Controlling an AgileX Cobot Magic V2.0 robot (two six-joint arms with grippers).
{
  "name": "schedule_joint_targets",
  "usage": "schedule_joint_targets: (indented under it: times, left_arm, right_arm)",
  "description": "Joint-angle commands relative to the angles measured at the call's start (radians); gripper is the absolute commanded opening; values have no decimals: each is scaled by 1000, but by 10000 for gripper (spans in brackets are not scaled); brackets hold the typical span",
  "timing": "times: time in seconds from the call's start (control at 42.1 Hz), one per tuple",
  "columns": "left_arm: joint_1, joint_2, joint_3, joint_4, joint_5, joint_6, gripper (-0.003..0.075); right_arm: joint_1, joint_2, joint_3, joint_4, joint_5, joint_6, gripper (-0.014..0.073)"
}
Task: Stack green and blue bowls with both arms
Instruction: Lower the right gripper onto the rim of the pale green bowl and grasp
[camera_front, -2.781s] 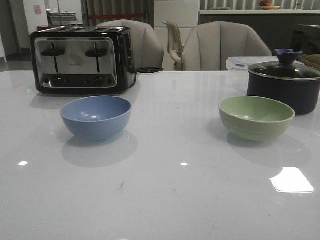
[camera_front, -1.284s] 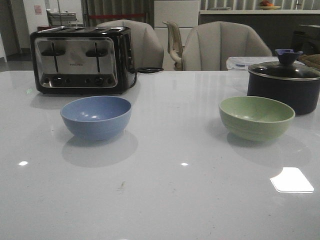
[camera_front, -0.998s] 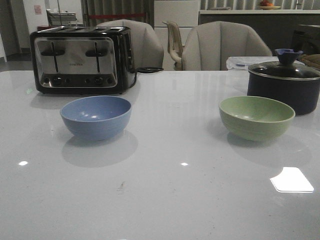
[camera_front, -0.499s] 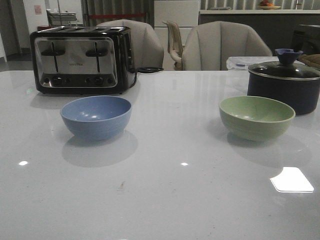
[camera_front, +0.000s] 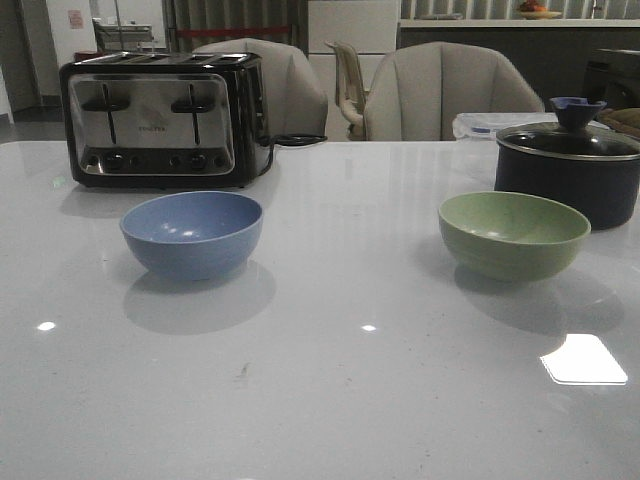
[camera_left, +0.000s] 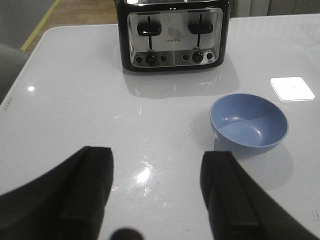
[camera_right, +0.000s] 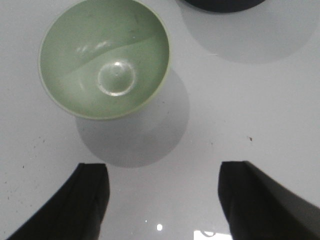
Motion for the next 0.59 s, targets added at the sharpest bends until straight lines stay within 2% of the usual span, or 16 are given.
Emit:
schedule_joint_targets:
  times: [0.0, 0.309, 0.571]
  left_arm:
    - [3, 10, -28, -7, -88, -5, 458]
    - [3, 10, -28, -7, -88, -5, 458]
    - [3, 10, -28, -7, -88, -5, 458]
  right_arm:
    - [0, 85, -109, 12, -45, -8, 566]
    - [0, 397, -328, 9, -61, -8, 566]
    - [0, 557, -432, 9, -76, -8, 566]
